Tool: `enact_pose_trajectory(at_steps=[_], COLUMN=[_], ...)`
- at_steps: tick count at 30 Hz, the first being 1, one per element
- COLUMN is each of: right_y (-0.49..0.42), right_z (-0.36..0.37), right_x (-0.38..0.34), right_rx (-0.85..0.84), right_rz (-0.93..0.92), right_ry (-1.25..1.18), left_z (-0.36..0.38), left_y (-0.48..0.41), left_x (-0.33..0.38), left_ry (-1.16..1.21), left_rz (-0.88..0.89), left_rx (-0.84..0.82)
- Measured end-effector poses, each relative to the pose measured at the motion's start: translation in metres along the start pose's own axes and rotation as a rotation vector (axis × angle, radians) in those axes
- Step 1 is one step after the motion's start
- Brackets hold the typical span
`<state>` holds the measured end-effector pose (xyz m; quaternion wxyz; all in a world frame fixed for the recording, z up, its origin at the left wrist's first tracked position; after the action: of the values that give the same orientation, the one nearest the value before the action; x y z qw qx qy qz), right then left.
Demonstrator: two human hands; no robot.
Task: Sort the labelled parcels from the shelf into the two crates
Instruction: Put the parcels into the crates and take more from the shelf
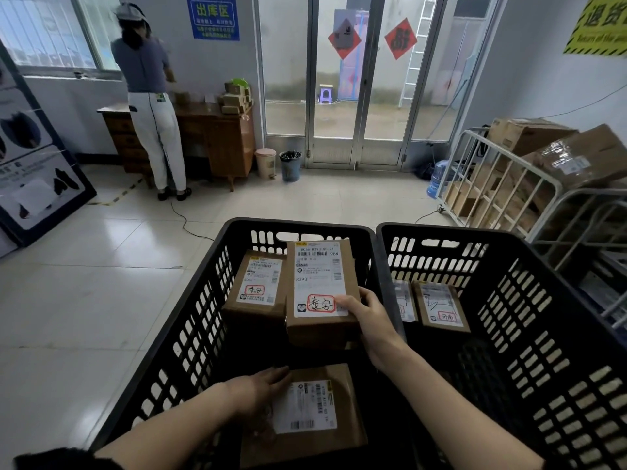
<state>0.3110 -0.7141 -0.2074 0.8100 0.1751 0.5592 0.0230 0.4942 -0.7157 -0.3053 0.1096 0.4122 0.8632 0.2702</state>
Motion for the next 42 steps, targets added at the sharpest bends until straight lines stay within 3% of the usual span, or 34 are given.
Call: enact_pose_trajectory(at_steps=[3,6,13,18,21,34,42], right_y=[0.003,0.003,-0.001,-0.020,-0.036,-0.110,-0.131], right_z=[0.003,0.007,0.031,0.066,0.085,0.121,0.114], right_x=[-0.003,-0.008,-0.014,-0.015,-0.010,0.023,0.024], right_rx=[0.002,-0.004,-0.043,-0.057,-0.057,-0.009,0.033], right_rz=[-0.010,-0.016,-0.018,0.009,0.014,0.128,0.032], right_ry=[0.001,-0.001,-0.020,-0.063,-0.037,0.110,0.293], left_z=[-0.005,-0.017,-0.080,-0.109,-0.127,-0.134,-0.133], left_y=[0.002,0.011,0.063,0.078,0.086,0.051,0.023], left_x=[-0.001,-0.017,-0.061,-0.073,-0.080,-0.131,-0.139], left_ry=[-0.017,0.187,0.805,1.372,1.415,1.095,1.238], left_rz=[-0.049,-0.209,-0.423,-0.318,-0.301,-0.467,-0.445], left_rx=[-0.018,0.077,0.749,1.020,1.137,0.982,0.961])
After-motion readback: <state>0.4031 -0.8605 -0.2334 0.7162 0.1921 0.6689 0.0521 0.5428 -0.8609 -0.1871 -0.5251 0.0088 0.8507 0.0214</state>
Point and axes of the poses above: each hand's wrist, its own y-axis away from the middle knuckle, its own z-axis out of the palm, x = y × z, the point moved 6 cm from there along -y, towards the middle knuckle, and after that the axes turned 8 degrees about -y, right-handed, at the moved point
